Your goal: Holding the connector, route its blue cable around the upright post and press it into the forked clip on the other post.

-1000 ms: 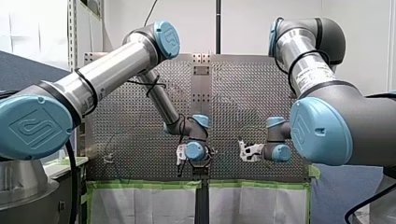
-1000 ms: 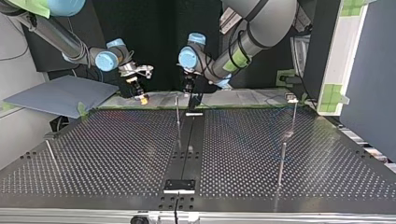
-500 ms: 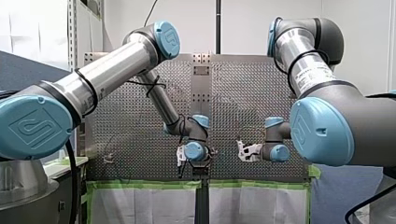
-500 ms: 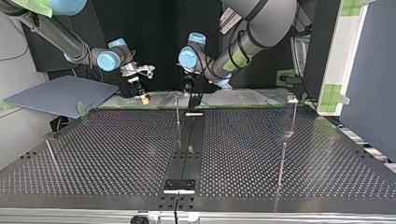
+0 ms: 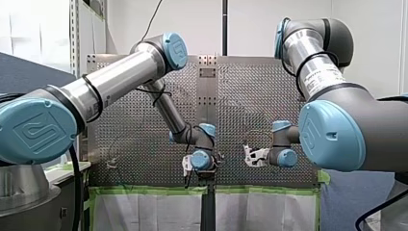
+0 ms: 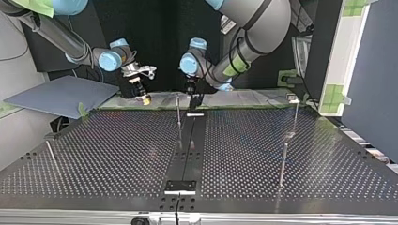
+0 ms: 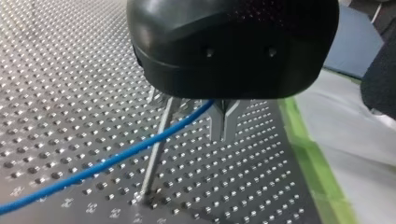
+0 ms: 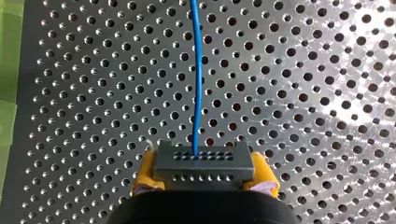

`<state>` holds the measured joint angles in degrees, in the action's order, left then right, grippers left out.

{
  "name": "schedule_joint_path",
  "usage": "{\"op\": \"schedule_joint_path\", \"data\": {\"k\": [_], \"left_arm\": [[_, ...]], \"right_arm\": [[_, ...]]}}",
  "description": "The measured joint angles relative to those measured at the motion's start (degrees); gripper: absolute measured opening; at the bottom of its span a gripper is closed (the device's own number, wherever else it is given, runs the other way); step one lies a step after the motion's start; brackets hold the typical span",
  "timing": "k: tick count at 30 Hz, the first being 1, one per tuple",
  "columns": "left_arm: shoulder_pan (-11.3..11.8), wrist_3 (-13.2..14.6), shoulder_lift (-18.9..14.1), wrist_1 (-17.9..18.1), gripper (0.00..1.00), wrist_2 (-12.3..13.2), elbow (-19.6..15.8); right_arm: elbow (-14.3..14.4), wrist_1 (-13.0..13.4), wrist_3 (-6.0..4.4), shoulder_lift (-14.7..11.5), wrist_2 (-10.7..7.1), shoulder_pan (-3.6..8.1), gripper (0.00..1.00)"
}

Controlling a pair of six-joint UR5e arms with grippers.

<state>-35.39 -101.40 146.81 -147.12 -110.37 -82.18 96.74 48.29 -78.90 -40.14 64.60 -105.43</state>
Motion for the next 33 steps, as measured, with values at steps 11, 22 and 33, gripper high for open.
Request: {"op": "schedule_joint_path", "data": {"k": [11, 22, 33], "left_arm": [[1.01, -0.07, 0.02, -0.91, 0.07, 0.50, 1.47], [1.98, 0.21, 0.07, -2.71, 0.07, 2.07, 4.29], [3.08, -0.14, 0.08, -3.51, 0.07, 3.55, 4.83]], "right_arm": [[0.00, 1.23, -0.60, 0.07, 0.15, 0.23, 0.00], [-0.15, 3.51, -2.33, 0.12, 0.97, 0.58, 0.00], [-0.54, 3.59, -2.61, 0.24, 1.01, 0.61, 0.00]]}}
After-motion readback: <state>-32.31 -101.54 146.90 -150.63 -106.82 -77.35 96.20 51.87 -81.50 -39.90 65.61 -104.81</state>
